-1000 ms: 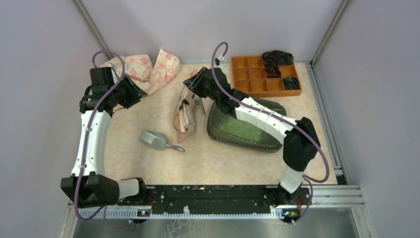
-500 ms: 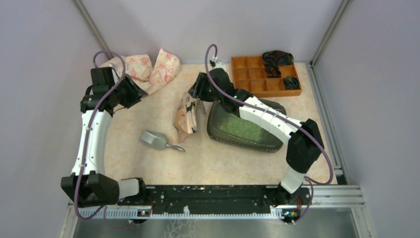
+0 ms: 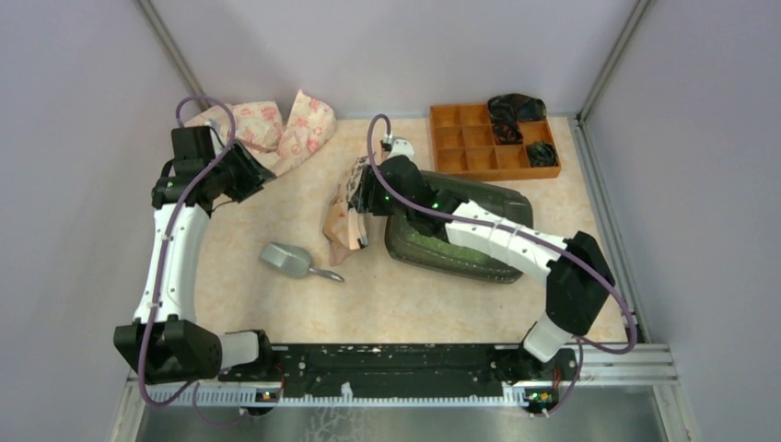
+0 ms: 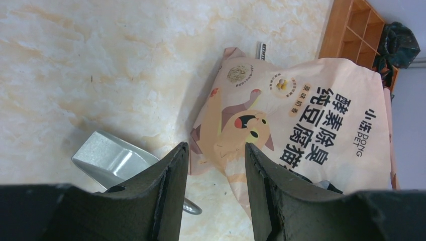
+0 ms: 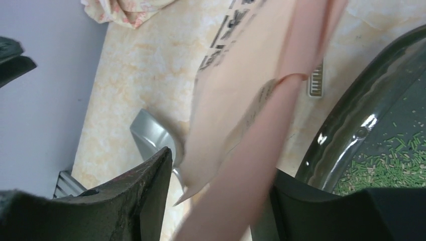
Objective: Fill the litter box with clean litter
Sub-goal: Open the cat litter bag at the center of the board.
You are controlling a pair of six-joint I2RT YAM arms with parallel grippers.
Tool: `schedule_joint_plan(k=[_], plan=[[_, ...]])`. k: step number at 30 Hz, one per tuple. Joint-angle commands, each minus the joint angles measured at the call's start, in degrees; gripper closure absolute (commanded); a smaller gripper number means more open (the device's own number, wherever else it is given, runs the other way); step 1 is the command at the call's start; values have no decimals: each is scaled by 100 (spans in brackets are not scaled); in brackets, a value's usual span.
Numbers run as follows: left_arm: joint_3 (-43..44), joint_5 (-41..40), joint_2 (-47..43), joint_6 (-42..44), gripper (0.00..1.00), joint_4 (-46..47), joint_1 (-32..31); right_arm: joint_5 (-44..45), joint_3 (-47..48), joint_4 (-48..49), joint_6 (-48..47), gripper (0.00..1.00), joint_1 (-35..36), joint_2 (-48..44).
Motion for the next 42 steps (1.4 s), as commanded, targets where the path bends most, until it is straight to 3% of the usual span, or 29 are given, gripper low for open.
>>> schedule_joint_plan(k=[1, 5, 11, 42], plan=[[33, -25, -36, 102, 49, 73, -3, 183, 152, 271, -282, 47, 193, -396], [0, 3, -139, 100, 48, 142, -11, 388, -284, 443, -182, 48, 311, -648], [-52, 73, -130, 129, 49, 130, -8, 690, -958, 812, -93, 61, 380, -1066], [-74, 67, -123, 148, 49, 166, -5, 358, -543, 1114, -158, 61, 374, -225]])
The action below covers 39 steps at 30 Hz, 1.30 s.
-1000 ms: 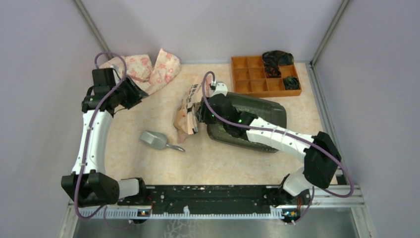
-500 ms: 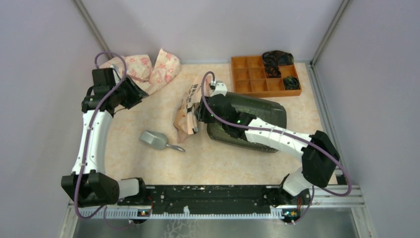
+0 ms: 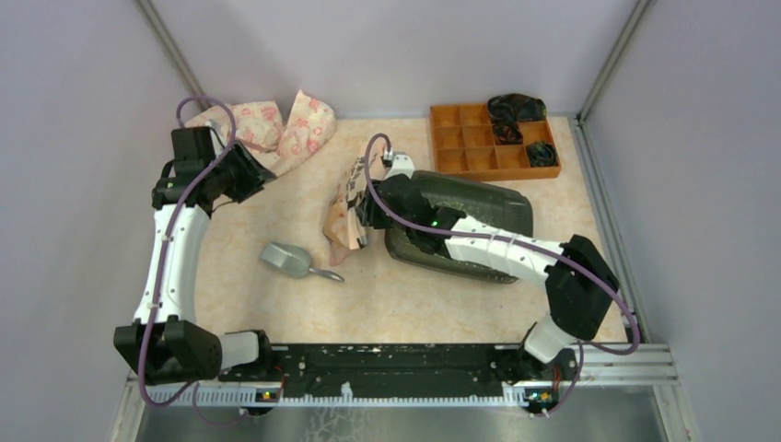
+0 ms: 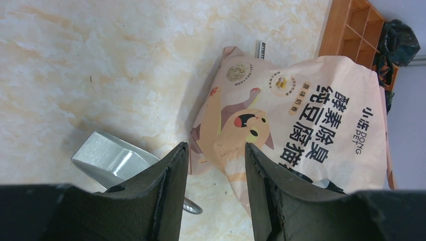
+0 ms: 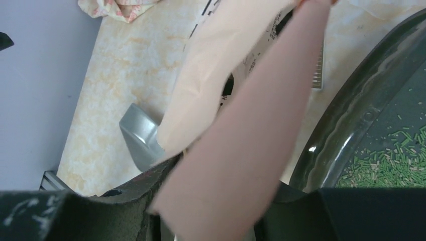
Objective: Fill the litter box with clean litter
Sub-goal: Open the cat litter bag at the center of the board.
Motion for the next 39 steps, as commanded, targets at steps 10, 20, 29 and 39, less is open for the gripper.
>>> schedule_joint_plan(k=[10, 20, 29, 39], plan=[[-64, 53, -67, 127, 49, 177, -1, 90, 1146, -327, -176, 61, 59, 639], [-117, 140, -68, 117, 49, 241, -2, 851, 2516, -1739, -744, 75, 70, 1426], [-170, 199, -53, 127, 49, 242, -3, 1989, 4949, -4315, -1763, 100, 264, 2223], [-406, 693, -217, 228, 50, 181, -132, 2764, 5591, -5349, -1907, 100, 478, 2841]])
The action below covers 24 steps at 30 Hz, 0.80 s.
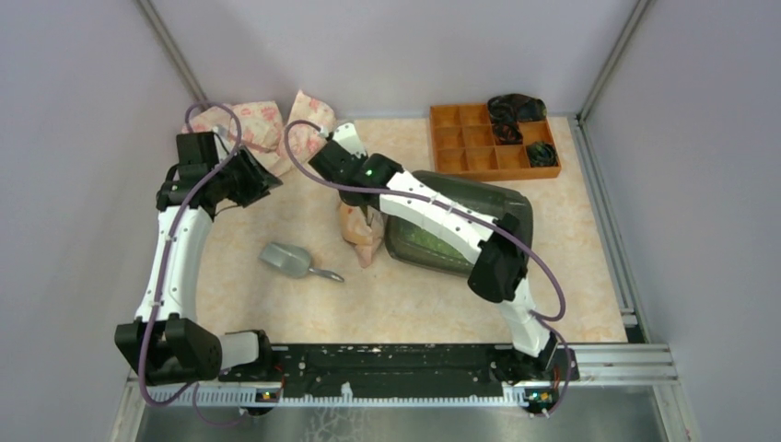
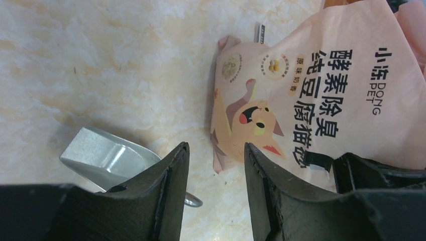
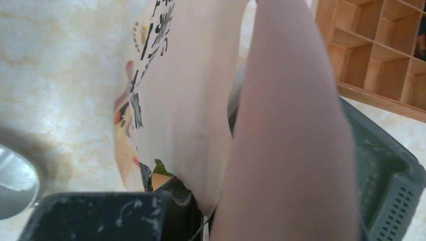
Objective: Fill the litter box with clean litter
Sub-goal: Open the cat litter bag at the center of the board.
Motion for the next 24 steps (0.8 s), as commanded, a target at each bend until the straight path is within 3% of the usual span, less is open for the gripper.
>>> schedule_joint_plan(k=[1, 7, 11, 13, 19, 24], plan=[[-192, 391, -282, 56, 50, 47, -284, 433, -521, 121, -103, 100, 122, -347], [-369, 583, -473, -765, 43, 170, -1219, 504, -1415, 1153, -69, 100, 239, -909], [-291, 141, -520, -1109, 42, 223, -1805, 1822, -491, 571, -452, 100, 758, -204], [-345, 52, -559, -1205, 42, 225, -1905, 1751, -101, 279, -283, 100, 781, -21], [-636, -211, -846, -1305, 42, 194, -1960, 1185, -895, 1506, -384, 100, 838, -739], [-653, -207, -884, -1420, 41, 173, -2014, 1264, -671, 1274, -266, 100, 838, -708]])
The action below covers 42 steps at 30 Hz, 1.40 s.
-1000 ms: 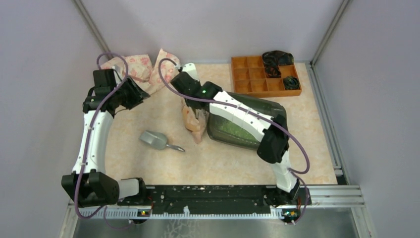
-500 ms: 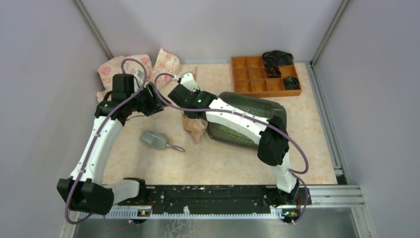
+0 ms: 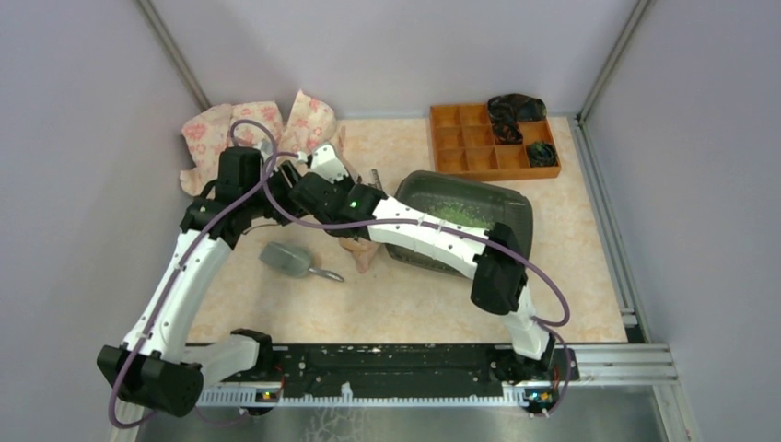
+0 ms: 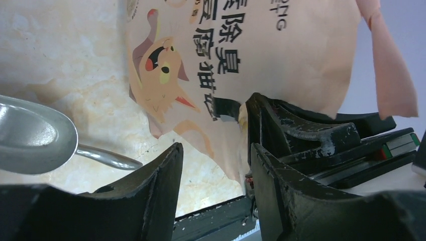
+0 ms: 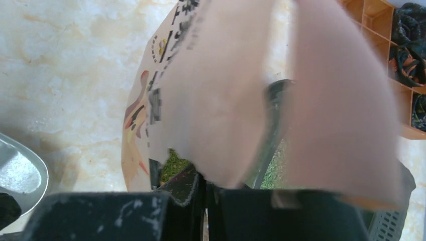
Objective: Fill the litter box with clean litter
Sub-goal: Open the cat litter bag at the center of the board.
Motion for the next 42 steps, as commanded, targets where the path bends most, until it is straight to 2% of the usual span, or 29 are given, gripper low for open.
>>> schedule_joint_plan(k=[1, 7, 14, 24, 26, 28, 34, 38, 42], plan=[[-38, -72, -58, -208, 41, 81, -103, 82, 215, 398, 49, 100, 53, -484], [-199, 81, 75, -351, 42, 98, -256, -520, -671, 1396, 347, 100, 5, -1013], [-197, -146, 54, -429, 41, 107, -392, -1082, -1599, 2395, 664, 100, -114, -1586], [-288, -656, 408, -711, 42, 205, -782, -1261, -1730, 2406, 921, 100, -124, -1687], [-324, -837, 524, -745, 45, 172, -847, -1281, -1725, 2402, 932, 100, -120, -1690], [-374, -985, 593, -759, 50, 119, -863, -1273, -1724, 2370, 938, 100, -113, -1700], [-386, -1427, 636, -647, 73, -27, -864, -1167, -1833, 2285, 895, 100, -113, -1804], [-52, -1912, 853, -397, 100, -303, -857, -994, -1864, 2083, 839, 100, -106, -1869], [496, -2343, 1205, -63, 100, -731, -854, -883, -1794, 1831, 770, 100, -111, -1871]])
